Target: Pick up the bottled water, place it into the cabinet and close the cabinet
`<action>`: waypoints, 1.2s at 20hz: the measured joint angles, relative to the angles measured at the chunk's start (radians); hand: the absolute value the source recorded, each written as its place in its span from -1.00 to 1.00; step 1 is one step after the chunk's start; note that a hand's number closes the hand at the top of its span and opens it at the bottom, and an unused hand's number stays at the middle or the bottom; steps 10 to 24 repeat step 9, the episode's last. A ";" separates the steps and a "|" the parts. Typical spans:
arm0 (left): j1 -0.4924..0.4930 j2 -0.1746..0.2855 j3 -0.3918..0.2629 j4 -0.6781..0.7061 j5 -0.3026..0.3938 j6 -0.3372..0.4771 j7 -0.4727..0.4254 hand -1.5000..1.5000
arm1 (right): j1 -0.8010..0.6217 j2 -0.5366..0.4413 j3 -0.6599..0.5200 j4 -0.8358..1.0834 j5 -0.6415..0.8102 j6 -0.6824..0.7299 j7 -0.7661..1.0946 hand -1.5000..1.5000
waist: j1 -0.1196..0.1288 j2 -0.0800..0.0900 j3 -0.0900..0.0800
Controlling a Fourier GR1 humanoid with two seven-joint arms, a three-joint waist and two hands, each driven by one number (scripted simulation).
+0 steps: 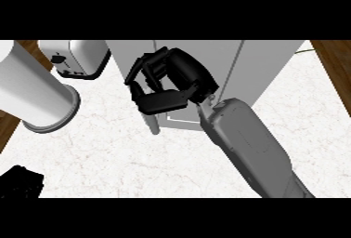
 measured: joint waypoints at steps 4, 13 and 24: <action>-0.017 0.006 0.009 -0.001 0.004 -0.006 0.009 1.00 | -0.013 -0.014 -0.006 0.036 -0.009 0.059 -0.050 1.00 | 0.007 -0.002 -0.005; -0.033 0.008 0.014 -0.006 0.005 -0.004 0.021 1.00 | -0.023 -0.024 -0.011 0.066 -0.014 0.103 -0.091 1.00 | 0.013 -0.003 -0.008; -0.033 0.008 0.014 -0.006 0.005 -0.004 0.021 1.00 | -0.023 -0.024 -0.011 0.066 -0.014 0.103 -0.091 1.00 | 0.013 -0.003 -0.008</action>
